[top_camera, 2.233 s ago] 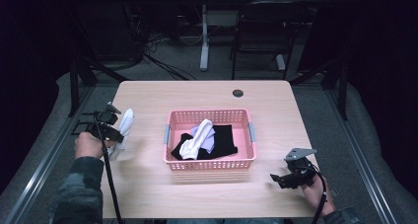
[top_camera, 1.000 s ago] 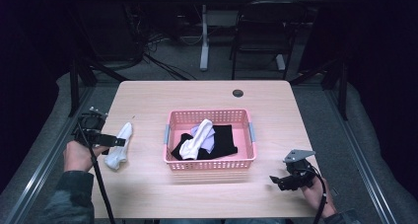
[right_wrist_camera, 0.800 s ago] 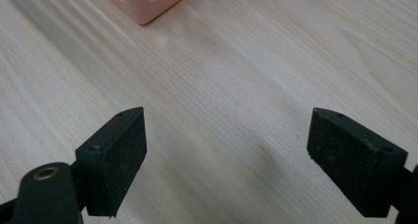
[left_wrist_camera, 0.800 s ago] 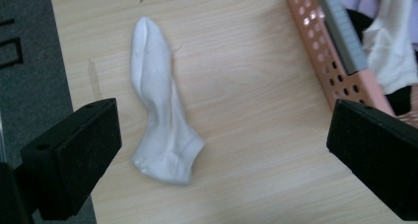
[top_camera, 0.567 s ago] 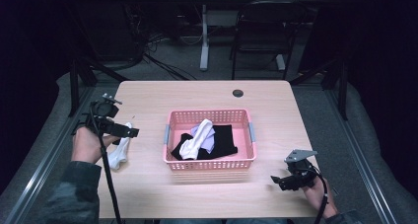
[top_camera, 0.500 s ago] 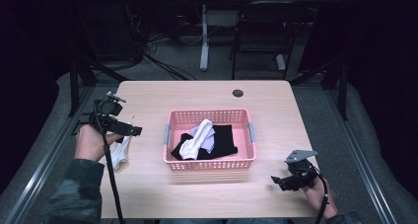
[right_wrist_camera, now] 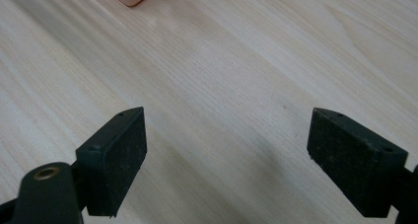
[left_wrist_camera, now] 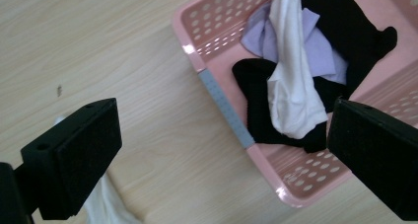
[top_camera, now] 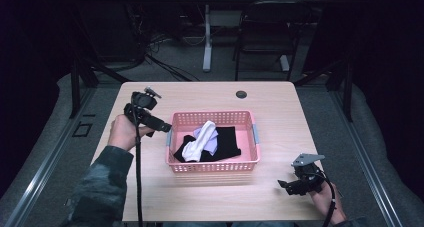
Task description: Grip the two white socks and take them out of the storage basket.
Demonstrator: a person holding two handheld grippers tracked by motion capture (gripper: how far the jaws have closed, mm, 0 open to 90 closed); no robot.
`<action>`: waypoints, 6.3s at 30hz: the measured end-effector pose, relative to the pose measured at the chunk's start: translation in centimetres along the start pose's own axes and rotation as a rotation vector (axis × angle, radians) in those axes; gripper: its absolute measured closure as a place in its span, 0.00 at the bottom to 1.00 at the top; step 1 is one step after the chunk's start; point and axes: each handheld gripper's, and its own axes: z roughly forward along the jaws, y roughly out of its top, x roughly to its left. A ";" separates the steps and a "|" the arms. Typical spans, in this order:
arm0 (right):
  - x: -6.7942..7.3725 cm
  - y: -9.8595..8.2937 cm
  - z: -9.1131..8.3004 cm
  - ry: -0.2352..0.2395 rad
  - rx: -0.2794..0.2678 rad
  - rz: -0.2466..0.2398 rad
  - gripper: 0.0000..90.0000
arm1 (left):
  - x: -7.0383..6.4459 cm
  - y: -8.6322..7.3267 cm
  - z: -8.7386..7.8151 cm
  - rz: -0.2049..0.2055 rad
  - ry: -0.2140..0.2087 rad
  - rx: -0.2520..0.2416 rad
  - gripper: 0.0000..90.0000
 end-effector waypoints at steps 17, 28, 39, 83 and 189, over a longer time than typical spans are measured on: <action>-0.1 0.4 0.2 0.005 0.001 -0.014 0.16 | -3.0 2.7 4.6 0.047 -0.049 0.076 0.00; -0.1 0.3 0.0 0.005 -0.007 -0.012 0.16 | -4.6 3.2 7.8 0.070 -0.089 0.091 0.00; -0.2 0.1 -0.1 0.002 -0.007 -0.008 0.16 | -5.4 3.4 10.4 0.078 -0.104 0.124 0.13; -0.3 -0.2 0.0 0.003 -0.005 0.003 0.16 | -6.2 3.6 8.6 0.192 -0.123 0.157 0.96; 0.1 0.1 0.1 0.016 0.006 -0.013 0.16 | 10.6 -11.7 7.3 -0.311 0.033 0.215 0.93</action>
